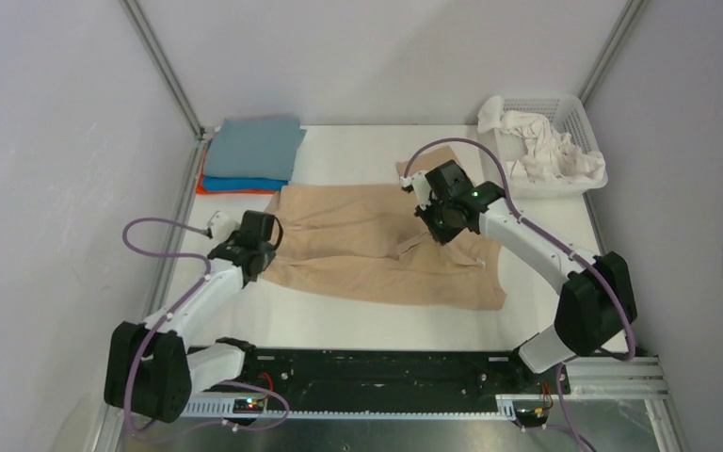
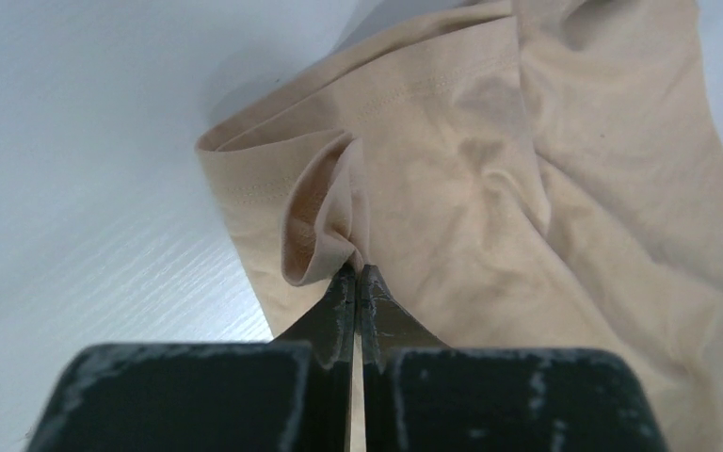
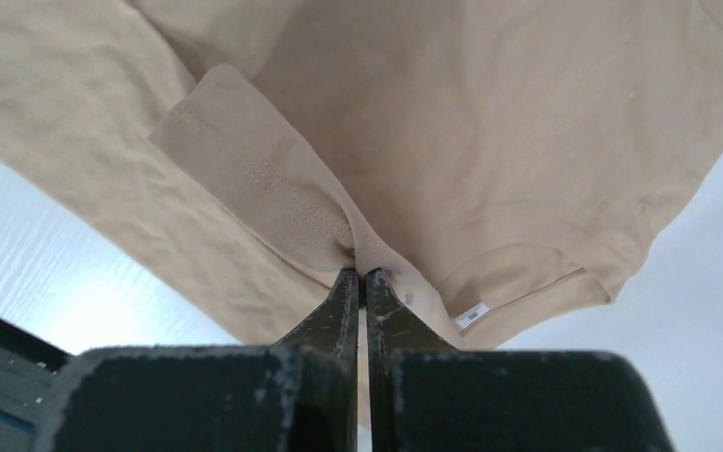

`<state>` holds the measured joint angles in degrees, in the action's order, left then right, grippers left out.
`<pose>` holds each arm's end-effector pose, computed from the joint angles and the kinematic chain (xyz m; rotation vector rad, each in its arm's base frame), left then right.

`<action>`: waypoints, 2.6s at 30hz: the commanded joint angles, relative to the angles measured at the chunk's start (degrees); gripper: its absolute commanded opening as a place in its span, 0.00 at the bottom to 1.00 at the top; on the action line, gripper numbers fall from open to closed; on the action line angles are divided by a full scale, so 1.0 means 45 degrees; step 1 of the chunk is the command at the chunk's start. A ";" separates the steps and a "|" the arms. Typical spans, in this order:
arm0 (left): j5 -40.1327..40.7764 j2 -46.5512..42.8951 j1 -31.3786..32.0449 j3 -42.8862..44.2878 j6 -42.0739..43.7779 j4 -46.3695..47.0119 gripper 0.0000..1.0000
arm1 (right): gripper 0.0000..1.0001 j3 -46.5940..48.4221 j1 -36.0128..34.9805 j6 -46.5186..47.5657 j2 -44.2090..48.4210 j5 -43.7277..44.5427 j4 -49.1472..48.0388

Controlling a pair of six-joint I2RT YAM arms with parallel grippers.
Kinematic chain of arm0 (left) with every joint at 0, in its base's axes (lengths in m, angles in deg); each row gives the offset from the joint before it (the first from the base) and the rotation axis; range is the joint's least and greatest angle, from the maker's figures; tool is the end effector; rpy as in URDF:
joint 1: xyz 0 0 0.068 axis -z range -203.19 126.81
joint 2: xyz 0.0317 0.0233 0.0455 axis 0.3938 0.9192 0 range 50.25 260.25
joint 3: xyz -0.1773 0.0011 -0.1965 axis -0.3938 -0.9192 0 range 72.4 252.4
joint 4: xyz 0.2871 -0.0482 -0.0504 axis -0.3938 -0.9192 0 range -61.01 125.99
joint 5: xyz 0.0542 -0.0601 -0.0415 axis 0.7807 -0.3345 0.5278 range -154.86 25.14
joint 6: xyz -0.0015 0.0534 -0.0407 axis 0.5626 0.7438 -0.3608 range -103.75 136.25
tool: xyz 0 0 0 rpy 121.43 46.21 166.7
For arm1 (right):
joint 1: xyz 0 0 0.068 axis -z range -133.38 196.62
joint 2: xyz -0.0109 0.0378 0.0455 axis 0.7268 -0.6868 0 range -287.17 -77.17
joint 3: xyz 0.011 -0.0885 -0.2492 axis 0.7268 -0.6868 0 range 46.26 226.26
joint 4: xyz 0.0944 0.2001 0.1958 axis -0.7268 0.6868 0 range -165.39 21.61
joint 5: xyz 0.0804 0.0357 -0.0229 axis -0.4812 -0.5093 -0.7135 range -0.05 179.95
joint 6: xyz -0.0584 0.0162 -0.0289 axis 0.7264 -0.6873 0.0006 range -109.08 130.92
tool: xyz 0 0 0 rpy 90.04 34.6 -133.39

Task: Fold and stack the t-shirts
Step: Fold the flattened tshirt in 1/3 of the way

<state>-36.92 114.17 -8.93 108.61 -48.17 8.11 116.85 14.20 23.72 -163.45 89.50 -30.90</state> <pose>0.2512 -0.0380 0.1653 -1.1750 2.0783 -0.0093 0.2983 0.1900 0.2397 -1.0126 2.4240 0.1294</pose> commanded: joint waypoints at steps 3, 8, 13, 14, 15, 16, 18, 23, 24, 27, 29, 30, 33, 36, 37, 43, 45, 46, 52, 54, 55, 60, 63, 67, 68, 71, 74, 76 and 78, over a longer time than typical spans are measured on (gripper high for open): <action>0.0696 0.1276 -0.0316 0.0720 0.0131 0.0564 0.03 | 0.00 0.0892 0.0506 0.0365 -0.0995 0.0539 -0.0467; 0.0698 0.2366 -0.0432 0.1523 0.0303 0.0666 0.09 | 0.00 0.0934 0.0722 0.0277 -0.1405 0.1023 -0.0497; 0.0851 0.3138 -0.0440 0.2119 0.0334 0.0782 0.22 | 0.00 0.0894 0.0937 -0.0156 -0.1435 0.1904 -0.0791; 0.0856 0.3197 -0.0447 0.2173 0.0362 0.0814 0.23 | 0.00 0.0832 0.1014 -0.0297 -0.1360 0.2017 -0.0909; 0.0825 0.3310 -0.0448 0.2273 0.0393 0.0836 0.23 | 0.00 0.0792 0.1083 -0.0369 -0.1308 0.2278 -0.0954; 0.0769 0.3402 -0.0443 0.2299 0.0411 0.0840 0.22 | 0.00 0.0758 0.1107 -0.0541 -0.1186 0.2400 -0.0993; 0.0673 0.3506 -0.0451 0.2364 0.0410 0.0860 0.21 | 0.00 0.0644 0.1128 -0.0630 -0.0969 0.2506 -0.0936; 0.0624 0.3585 -0.0439 0.2374 0.0401 0.0907 0.21 | 0.00 0.0248 0.1094 -0.0753 -0.0468 0.2626 -0.0543; 0.0626 0.3661 -0.0436 0.2396 0.0383 0.0942 0.21 | 0.00 0.0220 0.1093 -0.0783 -0.0442 0.2738 -0.0479; 0.0501 0.3880 -0.0429 0.2440 0.0190 0.0983 0.21 | 0.00 0.0014 0.1092 -0.0848 -0.0386 0.2789 -0.0050; 0.0305 0.4030 -0.0432 0.2532 0.0136 0.1081 0.21 | 0.00 -0.0149 0.1087 -0.0856 -0.0320 0.2858 0.0166; 0.0231 0.4073 -0.0424 0.2685 0.0195 0.1137 0.21 | 0.00 -0.0203 0.1076 -0.0950 -0.0265 0.2938 0.0189; 0.0263 0.4056 -0.0398 0.2900 0.0112 0.1154 0.20 | 0.00 -0.0377 0.1077 -0.0979 -0.0208 0.2864 0.0042; 0.0662 0.3884 -0.0381 0.2898 -0.0084 0.1169 0.19 | 0.00 -0.0406 0.1093 -0.1039 -0.0126 0.3051 -0.0035; 0.0806 0.3867 -0.0387 0.2885 -0.0110 0.1169 0.19 | 0.00 -0.0429 0.1102 -0.1043 -0.0085 0.3079 -0.0068; 0.0708 0.4638 -0.0388 0.3144 -0.0220 0.1245 0.21 | 0.00 -0.0510 0.1217 -0.0984 0.0024 0.2988 -0.0375; 0.0693 0.4821 -0.0385 0.3258 -0.0113 0.1372 0.23 | 0.00 -0.0498 0.1252 -0.0973 -0.0051 0.3026 -0.0509; 0.0696 0.4853 -0.0364 0.3296 -0.0077 0.1518 0.30 | 0.00 -0.0507 0.1270 -0.0945 -0.0135 0.3047 -0.0733; 0.0652 0.3988 -0.0392 0.3799 0.1108 0.1936 0.98 | 0.76 -0.0359 0.1556 -0.0418 -0.0687 0.4766 -0.4137; 0.0705 0.3109 -0.0395 0.3777 0.1508 0.1918 0.99 | 0.96 0.0036 0.1692 -0.0343 -0.0582 0.5356 -0.4896; 0.0744 0.2714 -0.0396 0.3591 0.1676 0.1908 0.99 | 0.99 0.0329 0.1721 -0.0690 -0.0326 0.5735 -0.4781; 0.0550 -0.0531 -0.0380 0.2655 0.2701 0.1879 1.00 | 0.99 -0.0290 0.1548 -0.2813 0.2143 0.5251 -0.3585; 0.0394 -0.2322 -0.0390 0.1980 0.3762 0.1842 1.00 | 0.99 -0.2187 0.1486 -0.4890 0.3790 0.4710 -0.3393; -0.0233 -0.3830 -0.0445 0.1059 0.4181 0.1648 1.00 | 0.99 -0.5121 0.1972 -0.7732 0.6366 0.2347 -0.3754; -0.0443 -0.3968 -0.0530 0.0823 0.4097 0.1650 1.00 | 0.99 -0.5667 0.2211 -0.8499 0.7104 0.1296 -0.3998; -0.1431 -0.3959 -0.1311 -0.0234 0.4034 0.1717 1.00 | 0.99 -0.7809 0.2572 -0.9422 0.8009 -0.1096 -0.5782; -0.2959 -0.3014 -0.2445 -0.0610 0.4329 0.2029 1.00 | 0.99 -0.8446 0.2636 -0.9894 0.7629 -0.2744 -0.6718; -0.3926 -0.2188 -0.3020 -0.0808 0.4374 0.2674 1.00 | 1.00 -0.8514 0.2635 -0.9919 0.6842 -0.3024 -0.6922; -0.4312 -0.1472 -0.3571 -0.1001 0.4272 0.3314 1.00 | 0.99 -0.8522 0.2662 -0.9922 0.5940 -0.3025 -0.7285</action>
<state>-48.28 103.42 -21.15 105.31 -30.60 17.29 77.75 25.87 -17.16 -131.78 82.86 -54.87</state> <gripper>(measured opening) 0.995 0.993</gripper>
